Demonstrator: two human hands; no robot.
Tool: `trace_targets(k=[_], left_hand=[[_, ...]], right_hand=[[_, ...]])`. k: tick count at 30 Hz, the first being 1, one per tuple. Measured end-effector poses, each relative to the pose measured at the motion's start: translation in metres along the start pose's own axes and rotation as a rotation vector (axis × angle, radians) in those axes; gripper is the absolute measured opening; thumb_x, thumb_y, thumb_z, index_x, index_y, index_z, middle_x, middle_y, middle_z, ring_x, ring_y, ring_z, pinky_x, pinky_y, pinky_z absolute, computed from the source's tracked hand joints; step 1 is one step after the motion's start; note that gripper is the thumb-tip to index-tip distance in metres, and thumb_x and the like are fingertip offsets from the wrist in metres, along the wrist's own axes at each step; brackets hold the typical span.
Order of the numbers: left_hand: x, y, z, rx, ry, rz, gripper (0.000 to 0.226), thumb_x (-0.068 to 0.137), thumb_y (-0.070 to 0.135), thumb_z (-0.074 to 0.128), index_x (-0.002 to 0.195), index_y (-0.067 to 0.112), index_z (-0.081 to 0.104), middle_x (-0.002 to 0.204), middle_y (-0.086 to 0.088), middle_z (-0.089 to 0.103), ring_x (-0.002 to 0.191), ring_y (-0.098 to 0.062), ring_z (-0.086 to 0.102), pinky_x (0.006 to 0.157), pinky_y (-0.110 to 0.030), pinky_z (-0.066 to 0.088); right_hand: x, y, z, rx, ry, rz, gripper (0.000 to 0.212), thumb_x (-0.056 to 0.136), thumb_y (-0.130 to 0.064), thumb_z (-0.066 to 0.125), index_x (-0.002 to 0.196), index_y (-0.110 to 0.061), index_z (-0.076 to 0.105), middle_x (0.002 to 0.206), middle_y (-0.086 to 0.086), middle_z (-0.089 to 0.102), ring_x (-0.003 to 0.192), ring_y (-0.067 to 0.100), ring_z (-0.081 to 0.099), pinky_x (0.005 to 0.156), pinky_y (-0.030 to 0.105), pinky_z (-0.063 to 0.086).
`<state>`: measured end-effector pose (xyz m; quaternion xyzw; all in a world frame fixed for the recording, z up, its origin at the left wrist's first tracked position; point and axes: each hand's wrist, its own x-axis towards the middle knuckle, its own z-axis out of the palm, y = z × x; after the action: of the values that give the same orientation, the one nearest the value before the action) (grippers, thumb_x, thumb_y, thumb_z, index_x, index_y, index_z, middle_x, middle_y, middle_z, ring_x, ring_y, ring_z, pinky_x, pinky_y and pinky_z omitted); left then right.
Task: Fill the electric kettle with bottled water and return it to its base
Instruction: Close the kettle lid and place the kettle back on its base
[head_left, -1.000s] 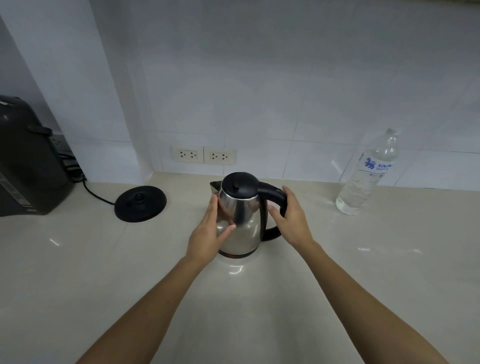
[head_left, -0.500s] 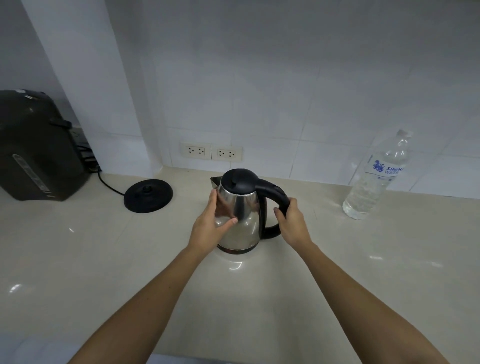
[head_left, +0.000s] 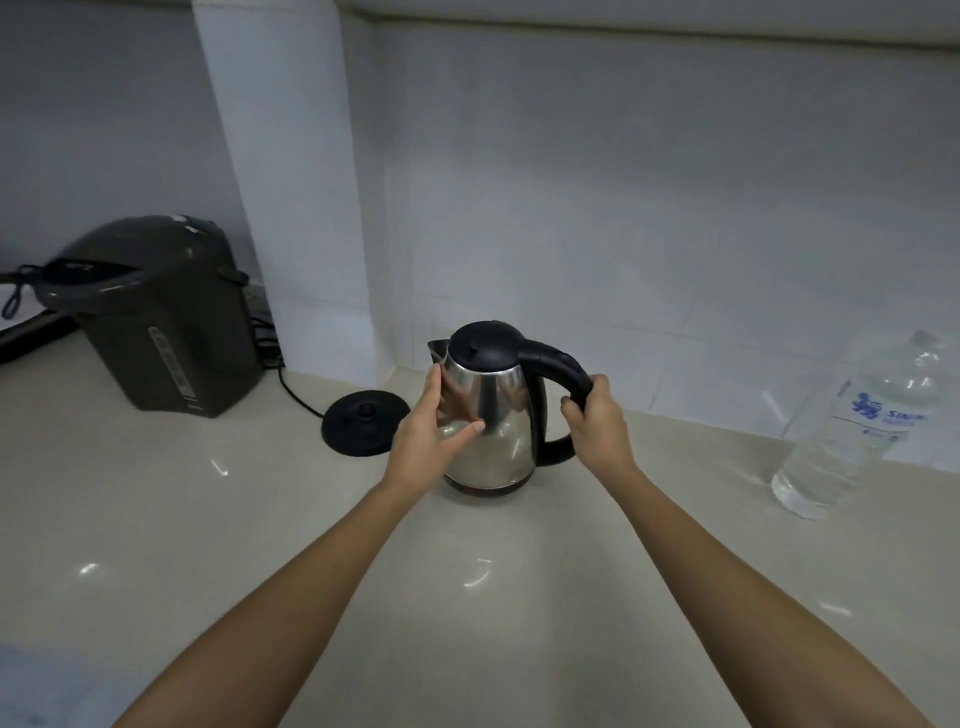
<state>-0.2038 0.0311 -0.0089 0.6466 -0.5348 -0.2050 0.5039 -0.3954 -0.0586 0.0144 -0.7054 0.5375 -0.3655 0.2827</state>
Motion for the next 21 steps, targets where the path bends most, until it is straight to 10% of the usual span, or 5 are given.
trace_targets(k=[21], left_hand=[[0.142,-0.122,-0.173,0.068,-0.245,-0.052,0.094,0.079,0.025,0.077,0.152,0.034,0.019,0.127,0.009,0.06,0.118,-0.009,0.056,0.104,-0.03,0.046]], right_hand=[[0.047,-0.105,0.2,0.086,0.103,0.178,0.007,0.095,-0.017,0.047,0.097,-0.014,0.041,0.083,0.004,0.055,0.077,0.023,0.055,0.067,0.033,0.04]])
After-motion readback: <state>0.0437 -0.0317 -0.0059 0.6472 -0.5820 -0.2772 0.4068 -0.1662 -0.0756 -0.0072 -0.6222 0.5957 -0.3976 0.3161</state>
